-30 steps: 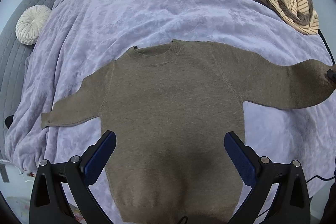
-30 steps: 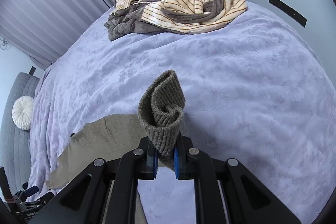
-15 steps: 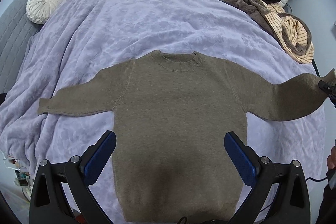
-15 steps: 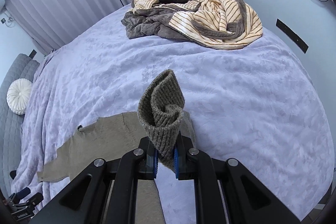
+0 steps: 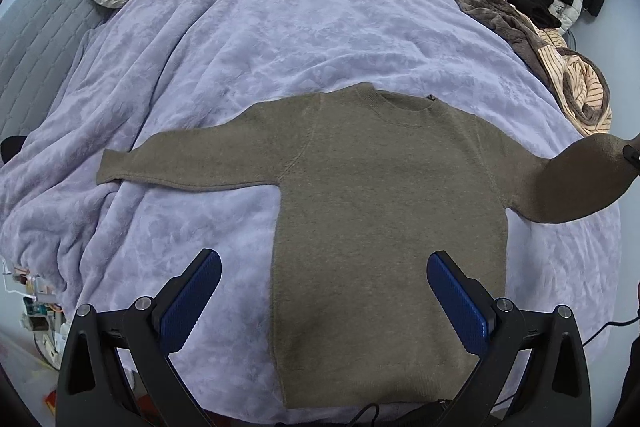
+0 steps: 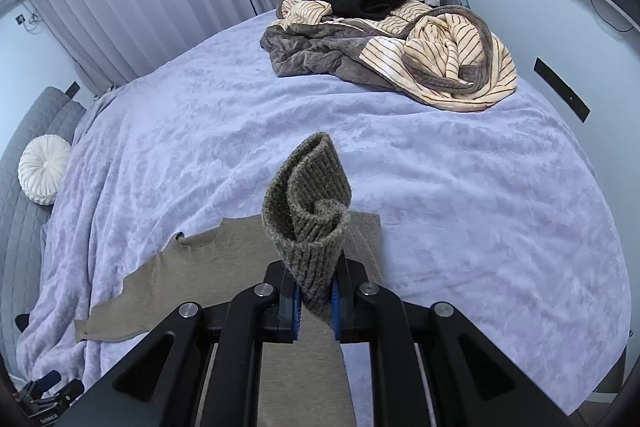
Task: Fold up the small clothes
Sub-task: 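Carry the held cuff across the sweater body toward the other sleeve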
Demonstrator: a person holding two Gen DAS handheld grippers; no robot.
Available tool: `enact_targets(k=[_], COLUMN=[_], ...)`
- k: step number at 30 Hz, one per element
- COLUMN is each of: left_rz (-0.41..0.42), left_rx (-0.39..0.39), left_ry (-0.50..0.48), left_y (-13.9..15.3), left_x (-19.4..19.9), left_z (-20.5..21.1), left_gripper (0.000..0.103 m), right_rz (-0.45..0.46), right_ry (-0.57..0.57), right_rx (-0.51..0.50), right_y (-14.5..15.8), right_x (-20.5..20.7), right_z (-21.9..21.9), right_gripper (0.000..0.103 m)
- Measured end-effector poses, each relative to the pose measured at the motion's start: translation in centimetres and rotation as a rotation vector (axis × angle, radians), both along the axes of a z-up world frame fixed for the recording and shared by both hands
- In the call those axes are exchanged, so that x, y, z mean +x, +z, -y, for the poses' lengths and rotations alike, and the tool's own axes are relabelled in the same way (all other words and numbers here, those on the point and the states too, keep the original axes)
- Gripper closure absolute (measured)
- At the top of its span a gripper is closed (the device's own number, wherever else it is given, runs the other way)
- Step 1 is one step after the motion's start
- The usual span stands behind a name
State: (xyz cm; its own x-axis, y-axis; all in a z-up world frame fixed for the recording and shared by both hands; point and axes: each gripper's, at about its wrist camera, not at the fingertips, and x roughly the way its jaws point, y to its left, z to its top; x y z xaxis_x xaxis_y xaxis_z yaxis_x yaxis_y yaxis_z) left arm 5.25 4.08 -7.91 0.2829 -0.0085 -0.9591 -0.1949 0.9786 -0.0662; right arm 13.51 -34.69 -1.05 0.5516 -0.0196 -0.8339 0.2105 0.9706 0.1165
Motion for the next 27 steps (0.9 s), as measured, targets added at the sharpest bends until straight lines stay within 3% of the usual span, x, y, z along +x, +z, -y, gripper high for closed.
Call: enact_targets(k=[8, 15, 27], left_rz=[-0.019, -0.038, -0.040], left_rx=[-0.018, -0.056, -0.113], left_ry=[0.078, 0.105, 0.131], left_y=[-1.1, -2.4, -4.2], left_x=[-2.2, -3.1, -3.3], left_z=[-5.9, -8.9, -12.3], left_gripper=[0.000, 0.000, 0.000], right_rz=[0.006, -0.002, -0.059], right_ry=[0.016, 0.053, 0.105], right_rx=[0.042, 0.015, -0.124], right_y=[-0.2, 0.1, -0.3], right_x=[0.5, 0.6, 2.1], right_z=[-3.8, -8.5, -15.7], right_gripper=[0.092, 0.092, 0.092])
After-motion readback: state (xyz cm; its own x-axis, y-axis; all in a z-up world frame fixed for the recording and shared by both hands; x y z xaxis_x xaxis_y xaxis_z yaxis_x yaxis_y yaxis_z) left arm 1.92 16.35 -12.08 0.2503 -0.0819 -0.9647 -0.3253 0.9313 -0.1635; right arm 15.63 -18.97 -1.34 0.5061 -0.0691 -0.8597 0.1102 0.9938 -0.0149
